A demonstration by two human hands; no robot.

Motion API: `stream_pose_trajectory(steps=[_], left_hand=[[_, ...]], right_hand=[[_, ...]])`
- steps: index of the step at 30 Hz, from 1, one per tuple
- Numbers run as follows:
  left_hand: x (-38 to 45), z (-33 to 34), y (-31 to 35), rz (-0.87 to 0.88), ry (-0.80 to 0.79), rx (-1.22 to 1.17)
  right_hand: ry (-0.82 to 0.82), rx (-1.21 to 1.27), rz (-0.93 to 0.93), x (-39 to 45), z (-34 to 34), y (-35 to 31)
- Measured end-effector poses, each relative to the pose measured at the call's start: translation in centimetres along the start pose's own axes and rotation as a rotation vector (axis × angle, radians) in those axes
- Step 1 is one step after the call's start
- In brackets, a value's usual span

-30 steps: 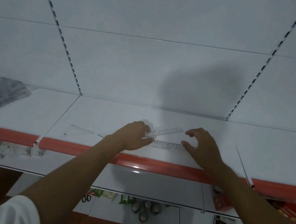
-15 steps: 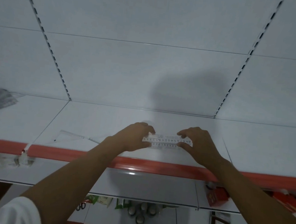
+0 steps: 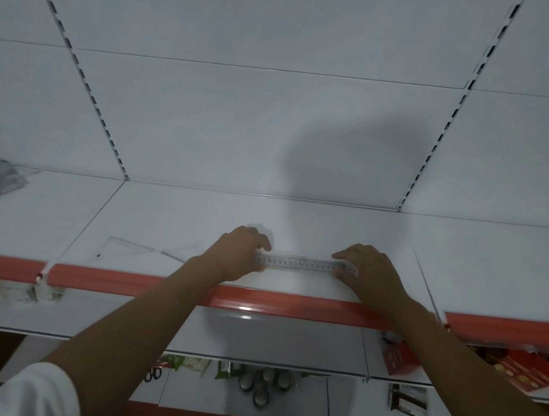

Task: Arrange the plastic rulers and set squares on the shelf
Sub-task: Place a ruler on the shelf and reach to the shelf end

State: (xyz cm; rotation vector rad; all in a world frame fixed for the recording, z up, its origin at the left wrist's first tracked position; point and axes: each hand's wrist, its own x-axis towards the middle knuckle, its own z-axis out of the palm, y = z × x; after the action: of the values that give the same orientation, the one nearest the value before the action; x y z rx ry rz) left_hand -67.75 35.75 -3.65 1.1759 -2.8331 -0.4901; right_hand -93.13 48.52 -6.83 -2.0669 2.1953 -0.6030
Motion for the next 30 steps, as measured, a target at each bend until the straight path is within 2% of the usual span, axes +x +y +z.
stream_pose_trajectory(steps=[11,18,30], left_hand=[[0.1,-0.1,-0.2,-0.024,-0.019,-0.048],[0.0,-0.5,-0.1,-0.054,-0.047,0.004],[-0.5,-0.3,0.2,-0.118,-0.033,-0.008]], right_hand=[[-0.075,-0.004,0.012,0.6,0.9,0.6],[-0.131,0.020,-0.030,1.0,0.8,0.6],[-0.129,0.094,-0.092,1.1,0.7,0.1]])
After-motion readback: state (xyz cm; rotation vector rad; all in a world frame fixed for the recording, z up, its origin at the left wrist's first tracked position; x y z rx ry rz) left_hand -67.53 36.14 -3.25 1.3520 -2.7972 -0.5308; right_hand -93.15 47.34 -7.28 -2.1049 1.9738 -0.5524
